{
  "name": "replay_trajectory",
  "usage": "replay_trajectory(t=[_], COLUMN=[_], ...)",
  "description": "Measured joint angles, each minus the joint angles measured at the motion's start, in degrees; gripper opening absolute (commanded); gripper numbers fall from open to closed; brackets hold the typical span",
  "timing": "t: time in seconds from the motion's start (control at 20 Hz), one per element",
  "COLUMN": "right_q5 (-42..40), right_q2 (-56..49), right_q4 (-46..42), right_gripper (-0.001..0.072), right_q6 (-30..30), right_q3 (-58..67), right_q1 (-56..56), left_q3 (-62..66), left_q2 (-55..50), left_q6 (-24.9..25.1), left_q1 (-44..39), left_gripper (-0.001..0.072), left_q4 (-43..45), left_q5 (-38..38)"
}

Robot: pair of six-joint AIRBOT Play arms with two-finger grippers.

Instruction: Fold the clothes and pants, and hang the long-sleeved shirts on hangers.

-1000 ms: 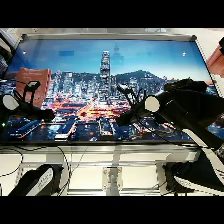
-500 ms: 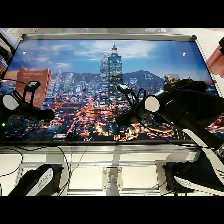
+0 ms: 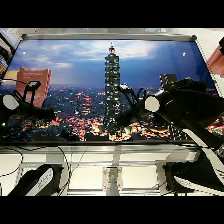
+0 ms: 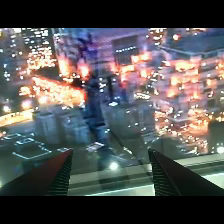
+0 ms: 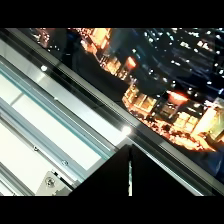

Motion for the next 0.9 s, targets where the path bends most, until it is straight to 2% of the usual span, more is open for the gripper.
replay_trajectory(t=[0.15,0.45,0.65,0.9], right_q5=[-1.49,-2.91,-3.06,-2.71], right_q2=[0.0,0.0,0.0,0.0], right_q4=[-0.02,0.0,0.0,0.2], right_gripper=[0.0023,0.0022,0.0022,0.0022], right_q6=[-0.07,-0.17,-0.2,-0.2], right_q3=[0.0,0.0,0.0,0.0], right_q1=[0.0,0.0,0.0,0.0], left_q3=[0.0,0.0,0.0,0.0], left_q2=[-1.66,-9.33,-15.61,-22.32], left_q6=[0.0,-2.19,-2.91,-4.2], left_q1=[0.0,0.02,0.0,0.0], left_gripper=[0.0536,0.0535,0.0535,0.0535], left_q4=[6.36,30.99,38.58,42.84], left_q5=[4.02,15.23,18.05,21.0])
